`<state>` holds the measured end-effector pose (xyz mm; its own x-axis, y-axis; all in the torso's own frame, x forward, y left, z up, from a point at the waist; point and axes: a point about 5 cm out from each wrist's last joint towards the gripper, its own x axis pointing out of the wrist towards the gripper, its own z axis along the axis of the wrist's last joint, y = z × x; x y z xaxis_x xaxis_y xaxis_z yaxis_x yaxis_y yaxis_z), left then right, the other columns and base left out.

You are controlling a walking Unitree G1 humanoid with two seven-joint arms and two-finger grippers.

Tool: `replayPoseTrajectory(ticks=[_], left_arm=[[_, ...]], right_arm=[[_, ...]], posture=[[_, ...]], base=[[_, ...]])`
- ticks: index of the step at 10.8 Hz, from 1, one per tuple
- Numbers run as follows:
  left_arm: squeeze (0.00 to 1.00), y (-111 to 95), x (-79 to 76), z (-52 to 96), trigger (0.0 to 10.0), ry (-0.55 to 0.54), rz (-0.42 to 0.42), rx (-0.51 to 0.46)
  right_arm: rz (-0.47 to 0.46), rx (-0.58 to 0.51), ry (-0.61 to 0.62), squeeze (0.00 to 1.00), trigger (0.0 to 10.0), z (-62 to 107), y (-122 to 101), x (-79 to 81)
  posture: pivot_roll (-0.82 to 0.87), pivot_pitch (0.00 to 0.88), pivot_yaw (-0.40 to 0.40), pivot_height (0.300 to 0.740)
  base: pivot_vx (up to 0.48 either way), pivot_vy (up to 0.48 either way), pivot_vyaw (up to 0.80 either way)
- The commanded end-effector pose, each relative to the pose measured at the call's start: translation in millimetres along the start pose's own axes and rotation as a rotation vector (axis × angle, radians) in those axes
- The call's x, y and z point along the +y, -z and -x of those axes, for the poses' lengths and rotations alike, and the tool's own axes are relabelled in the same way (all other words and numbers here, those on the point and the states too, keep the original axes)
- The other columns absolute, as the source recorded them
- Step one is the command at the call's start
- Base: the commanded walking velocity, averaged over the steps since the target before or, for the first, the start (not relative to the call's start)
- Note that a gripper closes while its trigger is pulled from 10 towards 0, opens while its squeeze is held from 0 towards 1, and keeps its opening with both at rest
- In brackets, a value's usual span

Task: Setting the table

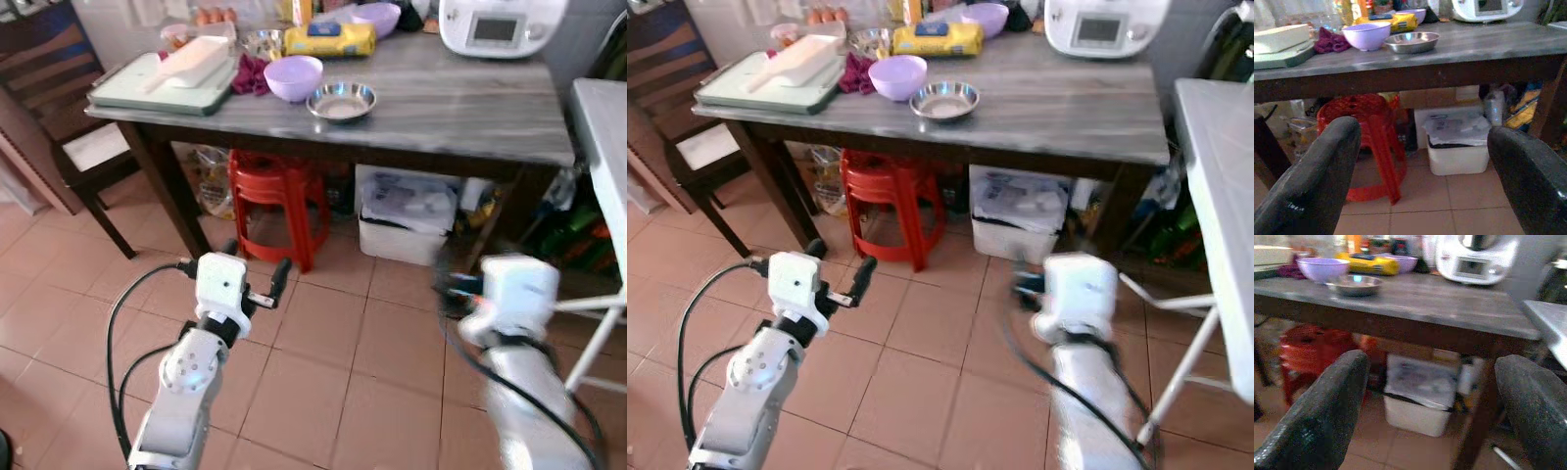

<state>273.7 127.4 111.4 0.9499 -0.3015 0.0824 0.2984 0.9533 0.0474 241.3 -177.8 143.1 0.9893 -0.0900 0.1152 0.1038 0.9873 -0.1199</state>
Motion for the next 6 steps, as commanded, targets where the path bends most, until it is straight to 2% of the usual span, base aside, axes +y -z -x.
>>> replayPoseTrajectory(ticks=[1,2,4,6], left_arm=[[0.00,2.3,7.7,4.6,10.0,-0.035,-0.004,0.012],[0.00,3.9,8.0,6.1,10.0,-0.035,-0.005,0.017],[0.00,5.2,7.8,6.7,10.0,-0.017,-0.013,0.023],[0.00,6.3,8.9,7.4,10.0,-0.008,-0.017,0.028]], right_arm=[[-0.028,-0.008,-0.005,0.00,10.0,2.9,-2.6,2.7],[-0.022,0.012,-0.003,0.00,10.0,6.5,1.8,0.5],[-0.022,0.010,-0.004,0.00,10.0,5.3,1.5,0.1],[-0.011,0.010,-0.019,0.00,10.0,7.7,2.6,1.7]], posture=[[-0.08,0.101,0.086,0.740],[-0.08,0.102,0.087,0.740],[-0.08,0.103,0.091,0.740],[-0.09,0.106,0.100,0.740]], base=[[0.000,-0.368,0.00],[0.000,-0.364,0.00],[0.000,-0.368,-0.80],[0.000,-0.356,-0.49]])
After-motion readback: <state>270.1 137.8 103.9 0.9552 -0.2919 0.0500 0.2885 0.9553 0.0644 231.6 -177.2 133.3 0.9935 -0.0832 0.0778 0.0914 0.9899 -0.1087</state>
